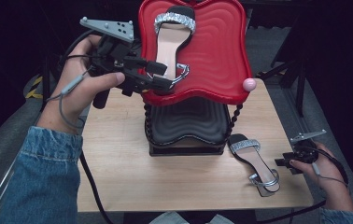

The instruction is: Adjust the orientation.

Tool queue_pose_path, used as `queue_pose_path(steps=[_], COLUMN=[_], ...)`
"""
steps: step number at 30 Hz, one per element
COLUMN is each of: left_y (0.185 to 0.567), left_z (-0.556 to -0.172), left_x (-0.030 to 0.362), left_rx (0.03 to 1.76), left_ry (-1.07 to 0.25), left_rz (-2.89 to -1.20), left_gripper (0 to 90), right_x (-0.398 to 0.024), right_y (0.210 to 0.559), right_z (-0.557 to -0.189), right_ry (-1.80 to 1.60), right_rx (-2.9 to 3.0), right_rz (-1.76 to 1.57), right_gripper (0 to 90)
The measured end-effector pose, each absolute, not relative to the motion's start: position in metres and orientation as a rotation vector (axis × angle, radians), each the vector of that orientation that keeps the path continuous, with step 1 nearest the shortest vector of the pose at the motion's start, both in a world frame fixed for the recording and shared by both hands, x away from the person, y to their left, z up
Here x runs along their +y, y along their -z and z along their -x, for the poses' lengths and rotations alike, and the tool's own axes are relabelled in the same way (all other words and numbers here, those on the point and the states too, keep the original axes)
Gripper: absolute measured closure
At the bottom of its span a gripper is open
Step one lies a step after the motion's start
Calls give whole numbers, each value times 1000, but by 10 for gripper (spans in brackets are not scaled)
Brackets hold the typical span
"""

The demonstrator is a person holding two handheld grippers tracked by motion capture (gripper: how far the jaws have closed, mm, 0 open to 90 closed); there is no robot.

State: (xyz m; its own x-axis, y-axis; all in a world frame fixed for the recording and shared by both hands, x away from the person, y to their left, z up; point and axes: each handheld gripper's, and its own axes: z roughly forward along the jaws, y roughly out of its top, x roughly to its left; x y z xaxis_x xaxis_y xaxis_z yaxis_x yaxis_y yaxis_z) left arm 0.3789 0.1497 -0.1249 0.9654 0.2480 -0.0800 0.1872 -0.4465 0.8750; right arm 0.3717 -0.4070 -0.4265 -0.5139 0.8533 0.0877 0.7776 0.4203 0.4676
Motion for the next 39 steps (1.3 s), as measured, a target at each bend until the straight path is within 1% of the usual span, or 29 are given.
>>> queue_pose_path(steps=[4, 6, 15, 27, 33, 39], left_y=[135, 142, 166, 218, 250, 274], left_z=[-372, -369, -355, -345, -342, -341], left_x=[155, 157, 171, 183, 186, 191], left_rx=[301, 297, 287, 289, 325, 357], left_ry=[-65, -36, -30, -5, -32, -71], left_rz=[-2043, -2038, -2030, -1995, -1990, -1998], left_gripper=[473, 456, 453, 456, 440, 433], right_x=[-407, -408, -408, -405, -402, -399], right_y=[426, 427, 427, 427, 424, 416], right_z=[-371, -371, -371, -372, -373, -375], right_ry=[-692, -692, -687, -665, -654, -622], right_rx=[2504, 2503, 2501, 2503, 2501, 2506], right_rz=[-1465, -1459, -1469, -1469, -1470, -1467], right_gripper=[481, 481, 481, 483, 485, 489])
